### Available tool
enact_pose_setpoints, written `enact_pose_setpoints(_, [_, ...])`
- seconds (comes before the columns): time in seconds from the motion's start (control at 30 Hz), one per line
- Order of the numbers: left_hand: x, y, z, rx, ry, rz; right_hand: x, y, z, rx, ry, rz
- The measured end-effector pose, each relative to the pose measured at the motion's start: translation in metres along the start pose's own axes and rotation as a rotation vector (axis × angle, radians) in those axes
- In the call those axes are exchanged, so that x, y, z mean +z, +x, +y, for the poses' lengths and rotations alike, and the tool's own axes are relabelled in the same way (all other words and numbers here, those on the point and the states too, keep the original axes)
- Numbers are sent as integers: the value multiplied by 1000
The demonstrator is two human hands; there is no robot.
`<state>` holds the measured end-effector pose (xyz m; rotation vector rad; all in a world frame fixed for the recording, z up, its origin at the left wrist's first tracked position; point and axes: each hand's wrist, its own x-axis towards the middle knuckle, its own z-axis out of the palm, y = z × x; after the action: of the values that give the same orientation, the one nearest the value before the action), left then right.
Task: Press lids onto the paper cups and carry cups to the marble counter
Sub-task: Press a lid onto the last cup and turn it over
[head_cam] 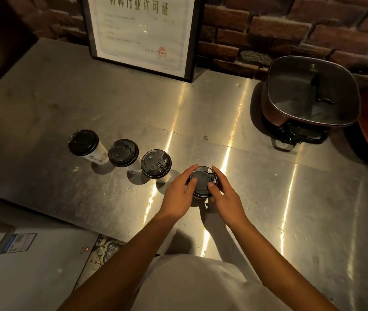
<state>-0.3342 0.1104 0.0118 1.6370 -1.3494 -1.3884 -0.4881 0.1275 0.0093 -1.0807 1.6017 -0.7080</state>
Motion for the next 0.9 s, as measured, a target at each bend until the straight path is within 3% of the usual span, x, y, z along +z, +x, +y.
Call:
enact_pose_setpoints(0.27, [-18, -22, 2, -59, -19, 63, 3, -7, -5, -69, -176, 97])
enact_pose_setpoints(0.6, [-73, -57, 15, 79, -59, 212, -2, -13, -37, -226, -347, 197])
enact_pose_setpoints(0.9, [-118, -3, 22, 519, 489, 92, 45, -11, -56, -186, -372, 331])
